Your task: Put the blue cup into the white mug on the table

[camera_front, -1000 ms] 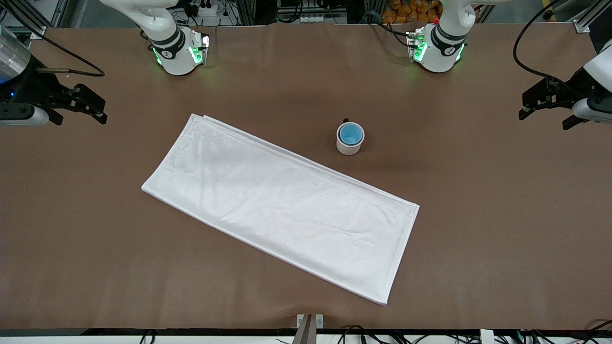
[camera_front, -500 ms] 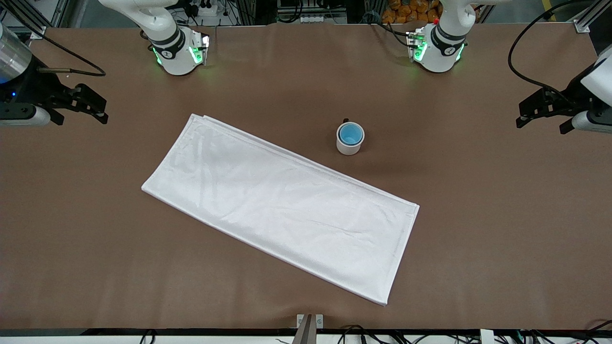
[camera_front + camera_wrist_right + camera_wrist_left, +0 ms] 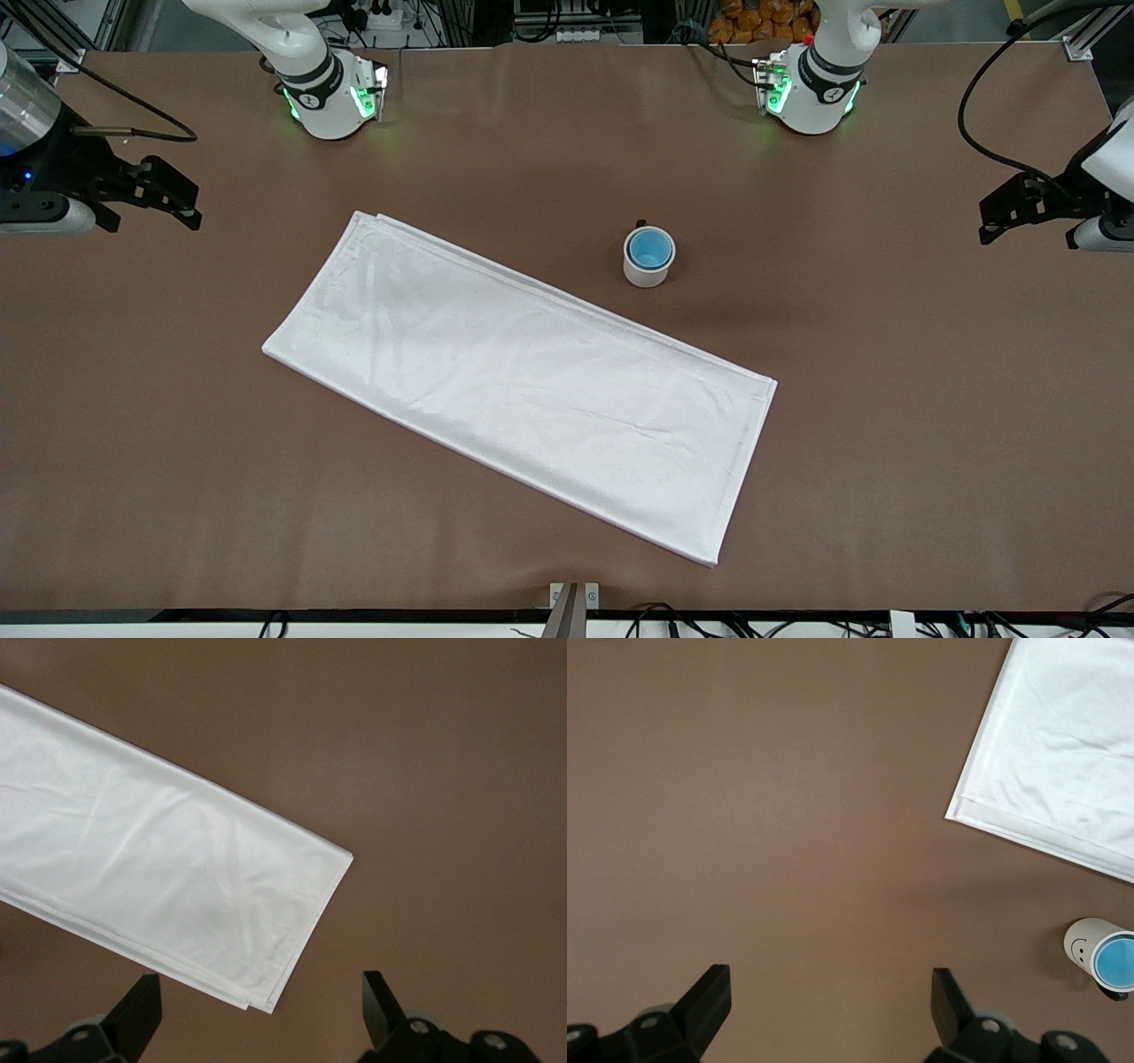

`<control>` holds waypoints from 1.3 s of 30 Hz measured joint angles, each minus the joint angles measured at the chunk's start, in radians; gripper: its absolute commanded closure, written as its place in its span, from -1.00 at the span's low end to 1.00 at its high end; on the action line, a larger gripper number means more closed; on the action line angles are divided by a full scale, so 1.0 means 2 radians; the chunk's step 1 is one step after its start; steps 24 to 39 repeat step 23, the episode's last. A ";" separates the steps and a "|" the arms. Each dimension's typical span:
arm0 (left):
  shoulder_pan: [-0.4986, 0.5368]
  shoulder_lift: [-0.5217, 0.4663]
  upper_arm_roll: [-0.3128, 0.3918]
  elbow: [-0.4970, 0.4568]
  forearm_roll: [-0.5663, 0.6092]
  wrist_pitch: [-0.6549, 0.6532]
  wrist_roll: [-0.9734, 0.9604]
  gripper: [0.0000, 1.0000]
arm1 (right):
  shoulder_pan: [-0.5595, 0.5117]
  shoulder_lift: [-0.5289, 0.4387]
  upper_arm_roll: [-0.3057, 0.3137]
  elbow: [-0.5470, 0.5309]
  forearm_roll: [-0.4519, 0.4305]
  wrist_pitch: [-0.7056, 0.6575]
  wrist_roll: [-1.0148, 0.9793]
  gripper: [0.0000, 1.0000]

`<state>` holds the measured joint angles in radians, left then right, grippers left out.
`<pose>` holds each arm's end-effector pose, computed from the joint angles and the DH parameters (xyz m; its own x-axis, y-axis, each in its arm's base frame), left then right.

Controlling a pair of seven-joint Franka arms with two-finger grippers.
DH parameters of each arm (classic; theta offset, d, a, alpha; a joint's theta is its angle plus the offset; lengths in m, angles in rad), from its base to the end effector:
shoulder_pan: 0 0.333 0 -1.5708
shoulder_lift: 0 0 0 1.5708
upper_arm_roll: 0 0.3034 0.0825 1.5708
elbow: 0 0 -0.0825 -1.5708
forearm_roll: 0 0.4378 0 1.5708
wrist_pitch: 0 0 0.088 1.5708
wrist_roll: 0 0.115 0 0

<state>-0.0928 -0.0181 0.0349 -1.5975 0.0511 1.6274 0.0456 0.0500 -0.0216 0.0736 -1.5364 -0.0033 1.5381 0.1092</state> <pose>0.6082 -0.0295 0.6061 0.9933 -0.1060 0.0455 -0.1036 -0.9932 -0.0526 0.5945 0.0739 0.6320 0.9996 0.0143 0.0236 0.0142 -0.9999 0.0023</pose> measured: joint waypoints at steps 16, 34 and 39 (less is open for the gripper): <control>-0.003 0.000 0.000 0.002 0.000 0.000 0.000 -1.00 | 0.000 0.000 -0.021 -0.001 0.000 -0.001 -0.063 -1.00; -0.004 0.002 0.000 0.002 0.000 0.000 -0.001 -1.00 | 0.001 0.000 -0.023 -0.001 0.000 -0.004 -0.068 -1.00; -0.004 0.002 0.000 0.002 0.000 0.000 -0.001 -1.00 | 0.001 0.000 -0.023 -0.001 0.000 -0.004 -0.068 -1.00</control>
